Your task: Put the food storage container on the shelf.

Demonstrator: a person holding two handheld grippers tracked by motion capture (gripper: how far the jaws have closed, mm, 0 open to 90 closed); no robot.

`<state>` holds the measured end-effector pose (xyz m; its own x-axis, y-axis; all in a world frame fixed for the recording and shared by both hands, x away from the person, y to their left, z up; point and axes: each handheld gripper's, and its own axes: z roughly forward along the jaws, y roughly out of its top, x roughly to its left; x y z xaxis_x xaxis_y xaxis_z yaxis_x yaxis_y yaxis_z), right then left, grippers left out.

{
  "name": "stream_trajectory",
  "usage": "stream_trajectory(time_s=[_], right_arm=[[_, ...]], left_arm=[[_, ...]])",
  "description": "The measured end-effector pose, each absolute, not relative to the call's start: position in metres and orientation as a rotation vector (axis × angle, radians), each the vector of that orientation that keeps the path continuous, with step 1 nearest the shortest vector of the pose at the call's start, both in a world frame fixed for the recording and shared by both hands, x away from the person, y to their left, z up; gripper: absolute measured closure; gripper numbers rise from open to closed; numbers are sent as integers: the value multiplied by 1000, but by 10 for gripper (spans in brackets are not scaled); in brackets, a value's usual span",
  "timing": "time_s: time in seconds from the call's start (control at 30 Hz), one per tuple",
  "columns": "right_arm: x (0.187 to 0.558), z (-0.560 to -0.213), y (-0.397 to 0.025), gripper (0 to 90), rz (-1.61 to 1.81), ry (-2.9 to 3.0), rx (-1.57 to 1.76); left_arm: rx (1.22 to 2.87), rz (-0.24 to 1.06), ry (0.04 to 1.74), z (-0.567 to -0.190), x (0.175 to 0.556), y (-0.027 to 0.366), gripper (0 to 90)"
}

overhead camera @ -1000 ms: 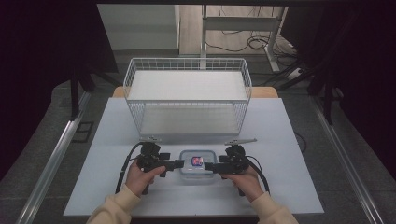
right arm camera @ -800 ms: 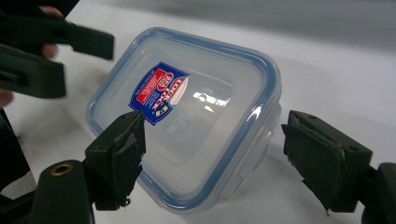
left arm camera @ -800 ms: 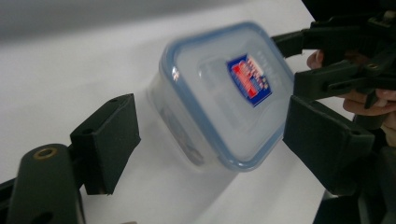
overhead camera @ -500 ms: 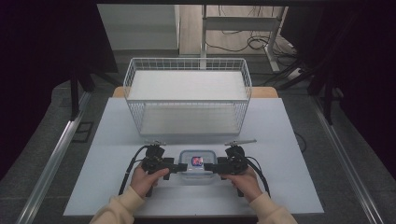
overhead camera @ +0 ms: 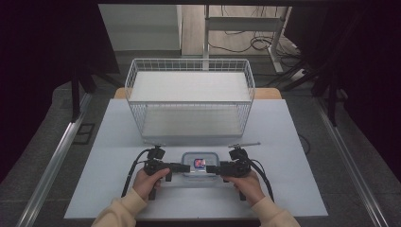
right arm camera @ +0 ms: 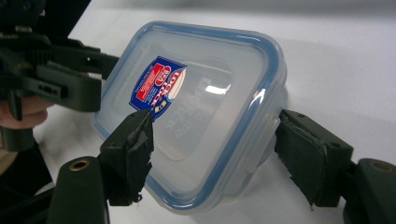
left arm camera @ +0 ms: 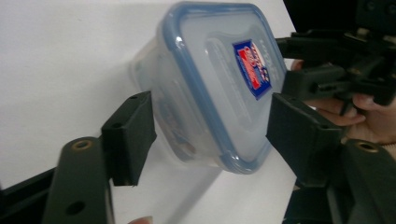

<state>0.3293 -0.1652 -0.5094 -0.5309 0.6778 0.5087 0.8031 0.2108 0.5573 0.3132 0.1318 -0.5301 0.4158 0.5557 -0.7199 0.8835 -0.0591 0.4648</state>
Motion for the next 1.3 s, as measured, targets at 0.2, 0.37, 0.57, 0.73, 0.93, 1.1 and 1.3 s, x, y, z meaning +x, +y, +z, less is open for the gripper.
stream_trajectory(time_s=[0.2, 0.37, 0.57, 0.73, 0.93, 1.1, 1.3], right_arm=[[331, -511, -169, 335, -1219, -2241, -1470], [326, -509, -170, 365, -1214, -2222, -1516], [325, -510, -175, 408, -1236, -2177, -1520], [324, -510, -177, 422, -1242, -2161, -1510], [324, -509, -178, 447, -1256, -2147, -1513], [324, -508, -178, 456, -1264, -2144, -1508], [323, -508, -178, 467, -1269, -2139, -1513]], left_arm=[[1751, -394, 1280, -528, 309, 129, 416], [1766, -361, 1273, -524, 306, 129, 477], [1738, -376, 1278, -524, 306, 131, 514], [1722, -379, 1282, -524, 307, 133, 542], [1699, -379, 1288, -524, 305, 135, 580], [1682, -372, 1289, -523, 304, 137, 598], [1684, -352, 1287, -521, 302, 137, 607]])
